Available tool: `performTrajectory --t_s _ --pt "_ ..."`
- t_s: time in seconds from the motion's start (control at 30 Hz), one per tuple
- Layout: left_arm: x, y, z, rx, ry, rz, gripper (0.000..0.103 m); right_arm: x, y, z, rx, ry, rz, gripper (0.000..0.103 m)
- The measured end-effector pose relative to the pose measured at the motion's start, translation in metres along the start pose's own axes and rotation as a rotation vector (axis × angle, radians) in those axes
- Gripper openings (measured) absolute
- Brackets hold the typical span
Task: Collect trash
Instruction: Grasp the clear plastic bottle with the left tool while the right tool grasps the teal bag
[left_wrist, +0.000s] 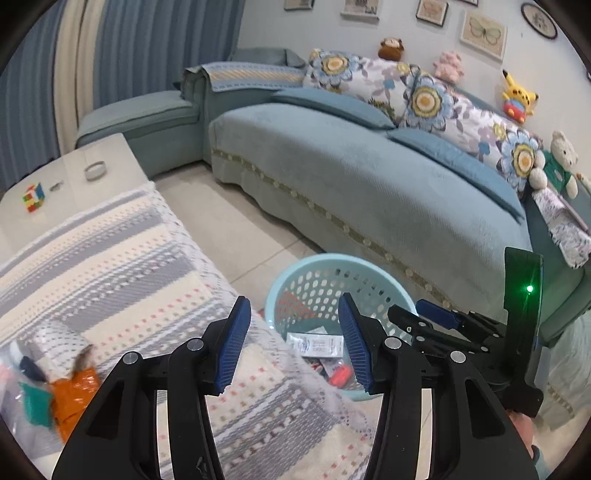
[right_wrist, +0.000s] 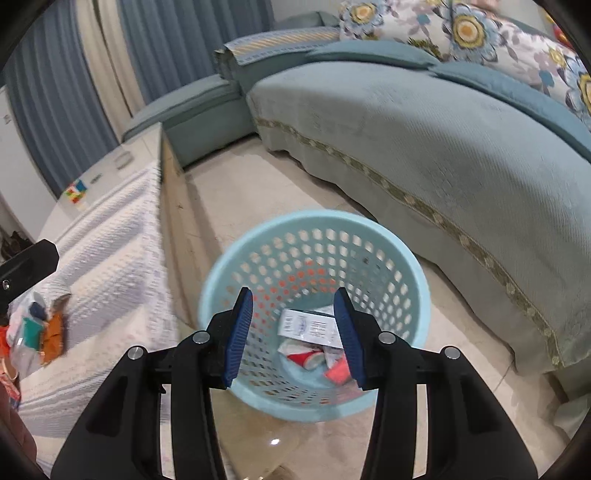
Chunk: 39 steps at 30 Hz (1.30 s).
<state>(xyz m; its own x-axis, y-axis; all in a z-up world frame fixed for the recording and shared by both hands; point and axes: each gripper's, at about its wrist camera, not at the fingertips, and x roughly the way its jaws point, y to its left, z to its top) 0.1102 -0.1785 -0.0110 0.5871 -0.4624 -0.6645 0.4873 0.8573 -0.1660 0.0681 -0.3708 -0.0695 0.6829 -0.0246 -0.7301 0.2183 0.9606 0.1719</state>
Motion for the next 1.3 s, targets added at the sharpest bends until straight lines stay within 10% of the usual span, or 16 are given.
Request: performTrajectory --t_s 0.47,0.67,1.0,1.3 --pt "-0.126 0.111 -0.023 -0.141 -0.149 0.134 0.049 -0.054 0.145 0.005 -0.23 -0.115 0.224 0.042" --pt "-0.166 0.185 -0.057 -0.26 -0.171 0.279 0.072 -0.052 0.21 -0.014 -0.344 -0.113 0.287 0.042" --pt "-0.159 0.284 -0.115 -0.429 -0.041 0.389 0.071 -0.005 0.278 -0.053 -0.448 0.001 0.354 0.042" --pt "-0.125 0.299 -0.133 -0.411 0.053 0.402 0.068 0.017 0.298 -0.074 -0.512 0.068 0.358 0.042"
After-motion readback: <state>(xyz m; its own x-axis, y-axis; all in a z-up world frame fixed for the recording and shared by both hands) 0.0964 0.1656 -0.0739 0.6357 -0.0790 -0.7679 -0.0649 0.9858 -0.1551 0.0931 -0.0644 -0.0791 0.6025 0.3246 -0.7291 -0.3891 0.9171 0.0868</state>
